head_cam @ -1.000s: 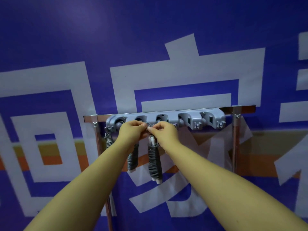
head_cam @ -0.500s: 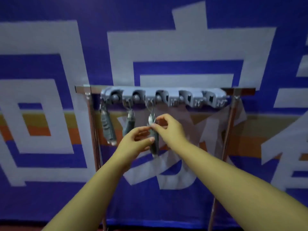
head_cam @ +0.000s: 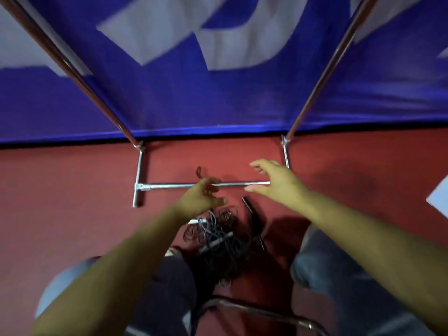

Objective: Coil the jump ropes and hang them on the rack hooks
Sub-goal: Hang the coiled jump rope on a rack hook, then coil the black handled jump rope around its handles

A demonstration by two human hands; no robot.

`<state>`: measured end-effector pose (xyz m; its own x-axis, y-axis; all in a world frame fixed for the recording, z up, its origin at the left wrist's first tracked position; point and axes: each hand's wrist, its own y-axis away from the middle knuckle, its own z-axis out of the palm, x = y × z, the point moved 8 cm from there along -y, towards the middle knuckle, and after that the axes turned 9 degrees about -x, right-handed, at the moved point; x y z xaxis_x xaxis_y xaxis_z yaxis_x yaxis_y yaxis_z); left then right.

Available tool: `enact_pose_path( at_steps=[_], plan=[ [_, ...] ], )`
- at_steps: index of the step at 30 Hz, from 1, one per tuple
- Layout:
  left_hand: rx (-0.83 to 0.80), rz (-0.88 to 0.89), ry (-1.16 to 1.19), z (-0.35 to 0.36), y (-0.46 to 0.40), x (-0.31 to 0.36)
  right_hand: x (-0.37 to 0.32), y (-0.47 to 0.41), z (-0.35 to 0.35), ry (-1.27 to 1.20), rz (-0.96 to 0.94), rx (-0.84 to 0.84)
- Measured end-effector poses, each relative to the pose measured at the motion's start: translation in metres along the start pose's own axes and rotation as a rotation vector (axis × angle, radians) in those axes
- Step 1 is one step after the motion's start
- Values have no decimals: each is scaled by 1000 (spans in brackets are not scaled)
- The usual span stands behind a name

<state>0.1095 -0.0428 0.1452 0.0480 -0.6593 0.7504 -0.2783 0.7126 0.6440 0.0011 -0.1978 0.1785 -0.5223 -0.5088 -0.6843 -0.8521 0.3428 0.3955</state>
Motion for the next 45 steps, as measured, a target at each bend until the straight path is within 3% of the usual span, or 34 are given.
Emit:
enact_pose_path(
  at_steps=[9,14,21,27,32,38,41,45],
  plan=[
    [-70,-382,-47,53,-85,-168,181,-26,147,-86,426,-299],
    [-75,-445,91,74,-121,-206,234,-53,189,-205,619,-153],
    [-72,-414,250,99,-159,-216,267,-78,233,-109,708,-142],
    [-117,-440,345,125,-157,-221,271,-82,250,-33,650,-141],
    [-107,-450,344,128,-146,-217,265,-73,242,-183,669,-145],
    [-88,-342,342,121,-117,-161,193,-55,191,-654,632,19],
    [-113,-241,358,114,-87,-119,139,-37,144,-1043,587,170],
    [-170,-19,312,100,-25,-37,61,1,57,-1329,375,264]
  ],
)
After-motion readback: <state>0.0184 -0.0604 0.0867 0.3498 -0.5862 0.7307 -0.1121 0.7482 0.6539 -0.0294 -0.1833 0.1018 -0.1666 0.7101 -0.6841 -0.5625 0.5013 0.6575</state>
